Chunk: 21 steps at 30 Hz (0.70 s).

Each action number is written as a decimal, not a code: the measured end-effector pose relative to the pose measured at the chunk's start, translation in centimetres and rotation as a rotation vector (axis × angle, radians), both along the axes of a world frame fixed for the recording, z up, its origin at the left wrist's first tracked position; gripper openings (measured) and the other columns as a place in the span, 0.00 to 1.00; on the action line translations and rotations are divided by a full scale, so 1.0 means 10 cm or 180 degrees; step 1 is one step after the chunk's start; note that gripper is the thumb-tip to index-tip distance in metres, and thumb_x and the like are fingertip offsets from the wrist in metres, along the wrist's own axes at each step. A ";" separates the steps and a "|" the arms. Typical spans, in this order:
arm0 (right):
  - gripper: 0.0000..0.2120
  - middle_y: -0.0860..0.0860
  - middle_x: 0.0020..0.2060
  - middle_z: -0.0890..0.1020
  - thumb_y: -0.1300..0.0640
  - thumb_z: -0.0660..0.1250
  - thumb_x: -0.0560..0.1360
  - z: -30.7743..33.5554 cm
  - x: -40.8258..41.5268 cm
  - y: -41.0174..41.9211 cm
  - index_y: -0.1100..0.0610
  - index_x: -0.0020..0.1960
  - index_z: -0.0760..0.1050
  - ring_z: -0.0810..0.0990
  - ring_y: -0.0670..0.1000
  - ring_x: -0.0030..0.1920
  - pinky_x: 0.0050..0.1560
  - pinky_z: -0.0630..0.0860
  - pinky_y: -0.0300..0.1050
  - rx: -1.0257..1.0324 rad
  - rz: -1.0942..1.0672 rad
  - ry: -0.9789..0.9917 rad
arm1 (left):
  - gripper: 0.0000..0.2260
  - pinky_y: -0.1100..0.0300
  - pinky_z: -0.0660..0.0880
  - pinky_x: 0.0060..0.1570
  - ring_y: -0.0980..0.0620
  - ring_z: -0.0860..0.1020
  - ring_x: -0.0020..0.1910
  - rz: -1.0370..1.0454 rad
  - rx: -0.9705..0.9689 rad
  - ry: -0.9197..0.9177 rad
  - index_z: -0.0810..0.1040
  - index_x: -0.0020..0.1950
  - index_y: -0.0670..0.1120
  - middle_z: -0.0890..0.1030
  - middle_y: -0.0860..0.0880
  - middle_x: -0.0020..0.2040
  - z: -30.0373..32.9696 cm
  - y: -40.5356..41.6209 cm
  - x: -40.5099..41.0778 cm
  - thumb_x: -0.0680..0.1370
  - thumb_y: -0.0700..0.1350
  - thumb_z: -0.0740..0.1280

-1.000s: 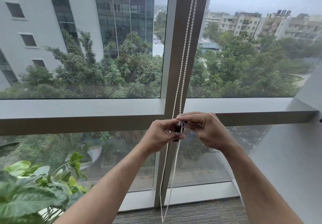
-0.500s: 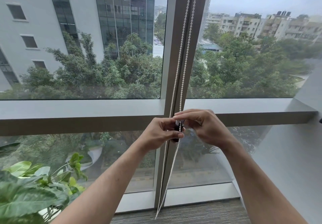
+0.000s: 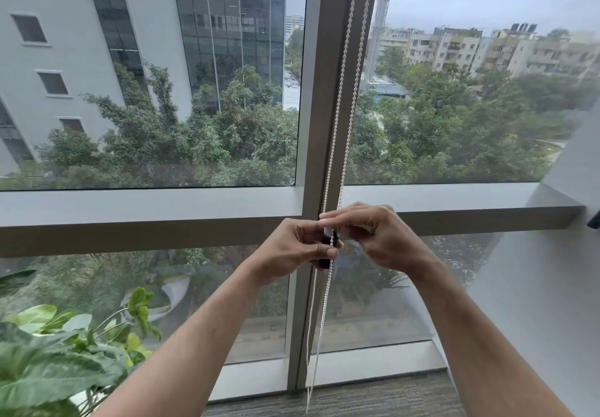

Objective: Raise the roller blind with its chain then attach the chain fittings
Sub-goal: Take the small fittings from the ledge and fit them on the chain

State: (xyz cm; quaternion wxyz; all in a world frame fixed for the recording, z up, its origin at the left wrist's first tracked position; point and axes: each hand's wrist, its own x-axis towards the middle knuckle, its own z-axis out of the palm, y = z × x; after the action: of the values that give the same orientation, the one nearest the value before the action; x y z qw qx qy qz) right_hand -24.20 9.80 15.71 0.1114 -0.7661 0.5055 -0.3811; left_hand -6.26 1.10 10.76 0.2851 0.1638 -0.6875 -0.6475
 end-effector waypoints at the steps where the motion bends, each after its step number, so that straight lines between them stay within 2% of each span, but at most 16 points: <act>1: 0.17 0.45 0.54 0.84 0.70 0.68 0.75 -0.01 -0.01 0.00 0.53 0.57 0.84 0.82 0.41 0.57 0.59 0.77 0.38 0.0060 0.0001 -0.0076 | 0.13 0.58 0.80 0.38 0.51 0.82 0.38 0.0006 0.0002 0.0004 0.80 0.57 0.31 0.82 0.39 0.46 -0.01 0.01 0.00 0.73 0.31 0.72; 5: 0.13 0.46 0.54 0.84 0.68 0.70 0.75 -0.05 -0.02 0.01 0.56 0.56 0.84 0.83 0.43 0.55 0.57 0.79 0.39 0.0158 0.0020 -0.0426 | 0.13 0.57 0.81 0.39 0.51 0.81 0.38 0.0074 0.0022 0.0050 0.81 0.56 0.34 0.83 0.41 0.45 -0.02 0.04 -0.03 0.73 0.31 0.73; 9: 0.08 0.48 0.47 0.86 0.66 0.73 0.72 -0.05 0.00 0.02 0.58 0.50 0.85 0.85 0.47 0.49 0.52 0.82 0.42 0.0047 -0.0046 -0.0611 | 0.13 0.57 0.82 0.38 0.51 0.81 0.39 0.0063 0.0046 0.0122 0.83 0.54 0.41 0.83 0.43 0.45 0.00 0.09 -0.04 0.72 0.31 0.73; 13: 0.10 0.45 0.45 0.86 0.64 0.74 0.73 -0.05 -0.01 0.01 0.55 0.53 0.84 0.85 0.42 0.46 0.50 0.79 0.36 0.0151 -0.0233 -0.0371 | 0.13 0.57 0.82 0.39 0.48 0.80 0.40 0.0117 0.0003 0.0090 0.81 0.56 0.36 0.81 0.37 0.47 -0.02 0.13 -0.05 0.72 0.32 0.74; 17: 0.11 0.47 0.44 0.86 0.65 0.74 0.72 -0.07 0.01 0.02 0.56 0.53 0.85 0.84 0.41 0.46 0.49 0.77 0.32 0.0128 -0.0329 -0.0332 | 0.23 0.54 0.82 0.41 0.49 0.80 0.39 0.0203 -0.0001 0.0164 0.80 0.64 0.48 0.83 0.41 0.44 -0.03 0.15 -0.07 0.72 0.31 0.74; 21: 0.10 0.50 0.44 0.86 0.67 0.74 0.71 -0.07 0.02 0.02 0.58 0.51 0.85 0.85 0.44 0.46 0.50 0.79 0.36 0.0007 -0.0369 -0.0451 | 0.32 0.57 0.80 0.37 0.50 0.80 0.35 0.0208 0.0122 0.0214 0.70 0.73 0.45 0.85 0.44 0.41 -0.02 0.13 -0.08 0.71 0.32 0.74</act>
State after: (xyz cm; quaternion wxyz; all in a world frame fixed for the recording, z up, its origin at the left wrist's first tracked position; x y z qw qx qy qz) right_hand -24.02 10.01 15.04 0.1254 -0.7065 0.5403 -0.4396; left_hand -7.02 2.36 10.58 0.3258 0.1697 -0.6593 -0.6561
